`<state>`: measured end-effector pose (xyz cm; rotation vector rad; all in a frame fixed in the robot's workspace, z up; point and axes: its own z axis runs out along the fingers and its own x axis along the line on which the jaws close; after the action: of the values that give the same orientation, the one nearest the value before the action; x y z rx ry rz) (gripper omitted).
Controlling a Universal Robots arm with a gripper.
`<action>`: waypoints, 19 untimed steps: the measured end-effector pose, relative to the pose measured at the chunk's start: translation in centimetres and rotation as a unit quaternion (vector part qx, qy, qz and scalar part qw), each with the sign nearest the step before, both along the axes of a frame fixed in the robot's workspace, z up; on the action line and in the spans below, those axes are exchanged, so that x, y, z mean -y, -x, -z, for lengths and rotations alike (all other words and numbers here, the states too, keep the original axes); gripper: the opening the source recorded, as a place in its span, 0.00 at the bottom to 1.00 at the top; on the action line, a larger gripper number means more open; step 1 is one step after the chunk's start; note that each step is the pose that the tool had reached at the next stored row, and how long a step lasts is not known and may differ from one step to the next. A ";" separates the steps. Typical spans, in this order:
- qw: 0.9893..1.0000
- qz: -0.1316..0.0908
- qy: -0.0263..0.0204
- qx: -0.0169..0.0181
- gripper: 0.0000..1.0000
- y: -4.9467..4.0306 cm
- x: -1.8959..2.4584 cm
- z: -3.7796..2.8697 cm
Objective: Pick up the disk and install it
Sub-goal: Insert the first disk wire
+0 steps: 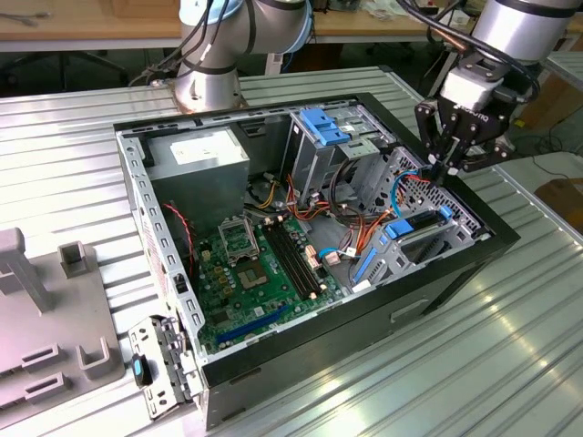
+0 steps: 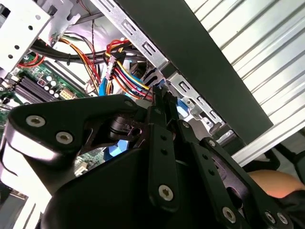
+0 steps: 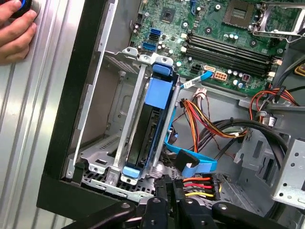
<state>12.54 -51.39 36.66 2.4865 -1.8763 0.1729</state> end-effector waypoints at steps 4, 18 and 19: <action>1.000 0.019 0.000 0.000 0.16 0.09 0.00 0.07; 0.997 0.069 -0.004 0.037 0.16 2.49 1.82 0.78; 0.997 0.069 -0.004 0.037 0.16 2.49 1.82 0.82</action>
<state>10.05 -53.21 35.85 2.3763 -2.0719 0.2592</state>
